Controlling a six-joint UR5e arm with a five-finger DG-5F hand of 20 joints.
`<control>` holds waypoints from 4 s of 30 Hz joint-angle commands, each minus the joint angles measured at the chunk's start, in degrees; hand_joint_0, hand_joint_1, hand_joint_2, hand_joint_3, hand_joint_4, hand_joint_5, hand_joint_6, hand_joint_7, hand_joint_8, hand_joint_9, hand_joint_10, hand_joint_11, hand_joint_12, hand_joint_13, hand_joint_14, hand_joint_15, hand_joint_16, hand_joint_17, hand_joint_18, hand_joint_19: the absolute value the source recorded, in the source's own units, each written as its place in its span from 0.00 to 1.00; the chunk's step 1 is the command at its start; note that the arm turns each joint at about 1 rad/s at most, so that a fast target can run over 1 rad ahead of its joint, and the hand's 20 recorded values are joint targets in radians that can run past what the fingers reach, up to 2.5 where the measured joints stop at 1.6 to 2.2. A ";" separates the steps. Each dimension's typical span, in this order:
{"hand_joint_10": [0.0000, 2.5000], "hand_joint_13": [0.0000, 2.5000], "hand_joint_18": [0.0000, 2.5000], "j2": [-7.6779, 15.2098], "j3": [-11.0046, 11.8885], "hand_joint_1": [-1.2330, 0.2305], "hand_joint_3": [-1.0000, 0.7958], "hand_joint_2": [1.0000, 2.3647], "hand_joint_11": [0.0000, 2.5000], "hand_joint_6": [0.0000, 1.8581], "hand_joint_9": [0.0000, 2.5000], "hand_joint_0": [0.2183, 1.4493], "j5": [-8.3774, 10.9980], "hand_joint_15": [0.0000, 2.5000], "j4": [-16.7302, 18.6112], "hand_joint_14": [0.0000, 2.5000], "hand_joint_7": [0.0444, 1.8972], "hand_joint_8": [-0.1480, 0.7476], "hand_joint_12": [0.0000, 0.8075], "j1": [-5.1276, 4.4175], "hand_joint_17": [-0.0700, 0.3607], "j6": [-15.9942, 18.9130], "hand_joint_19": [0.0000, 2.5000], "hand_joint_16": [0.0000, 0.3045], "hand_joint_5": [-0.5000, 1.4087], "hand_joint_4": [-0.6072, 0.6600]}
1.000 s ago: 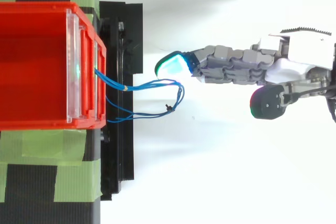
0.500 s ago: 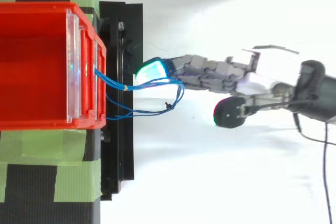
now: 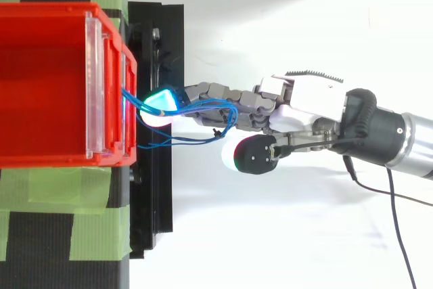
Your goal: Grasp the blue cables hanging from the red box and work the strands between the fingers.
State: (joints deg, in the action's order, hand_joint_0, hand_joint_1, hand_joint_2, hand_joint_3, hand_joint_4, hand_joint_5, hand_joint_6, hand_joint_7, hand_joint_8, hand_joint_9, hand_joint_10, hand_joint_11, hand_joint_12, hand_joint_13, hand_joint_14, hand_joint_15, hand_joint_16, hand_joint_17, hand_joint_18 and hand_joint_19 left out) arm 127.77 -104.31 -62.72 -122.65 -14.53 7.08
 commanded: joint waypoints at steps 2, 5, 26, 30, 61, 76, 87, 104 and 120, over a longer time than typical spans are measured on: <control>0.00 0.00 0.00 -0.06 0.07 0.53 0.00 0.00 0.00 0.00 0.00 0.37 -1.71 0.06 -0.66 0.00 0.35 0.44 0.41 0.03 0.45 0.57 0.07 0.18 0.05 0.57; 0.00 0.00 0.00 -0.06 0.07 0.53 0.00 0.00 0.00 0.00 0.00 0.37 -4.26 0.06 -0.66 0.00 0.34 0.44 0.41 0.03 0.46 1.45 0.08 0.18 0.05 0.57; 0.00 0.00 0.00 -3.58 -2.91 0.53 0.00 0.00 0.00 0.00 0.00 0.37 -9.62 0.07 4.08 0.00 0.35 0.45 0.41 3.02 0.45 1.80 0.09 0.18 0.06 0.57; 0.00 0.00 0.00 -4.28 -5.02 0.53 0.00 0.00 0.00 0.00 0.01 0.37 -9.62 0.07 8.92 0.00 0.35 0.45 0.41 3.19 0.45 0.13 0.09 0.18 0.06 0.57; 0.00 0.08 0.07 -8.33 -5.73 0.51 0.00 0.00 0.00 0.00 0.10 0.38 -11.55 0.09 6.81 0.00 0.33 0.50 0.45 4.16 0.44 -4.09 0.13 0.18 0.09 0.59; 0.00 0.09 0.08 -5.34 -5.73 0.51 0.00 0.00 0.00 0.00 0.11 0.38 -11.29 0.10 9.18 0.00 0.33 0.50 0.45 3.90 0.44 -4.88 0.13 0.18 0.09 0.59; 0.00 0.10 0.09 -4.19 -5.64 0.51 0.00 0.00 0.00 0.00 0.12 0.38 -11.29 0.10 11.03 0.00 0.33 0.50 0.45 3.90 0.44 -4.61 0.14 0.17 0.10 0.59; 0.00 0.23 0.15 -4.11 -5.64 0.51 0.00 0.00 0.08 0.00 0.22 0.39 -11.20 0.18 10.76 0.01 0.34 0.54 0.47 3.72 0.44 -4.79 0.16 0.17 0.12 0.61; 0.01 0.41 0.29 -4.11 -5.64 0.51 0.00 0.00 0.34 0.00 0.41 0.42 -11.20 0.39 10.76 0.01 0.35 0.60 0.53 3.55 0.41 -4.79 0.24 0.16 0.17 0.65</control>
State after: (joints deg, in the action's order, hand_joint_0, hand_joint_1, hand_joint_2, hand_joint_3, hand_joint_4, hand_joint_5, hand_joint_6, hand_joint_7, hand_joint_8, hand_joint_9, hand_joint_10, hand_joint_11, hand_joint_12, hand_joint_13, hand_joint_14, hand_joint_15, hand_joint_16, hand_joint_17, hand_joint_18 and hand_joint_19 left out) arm 123.66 -109.97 -73.92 -111.89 -10.97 2.28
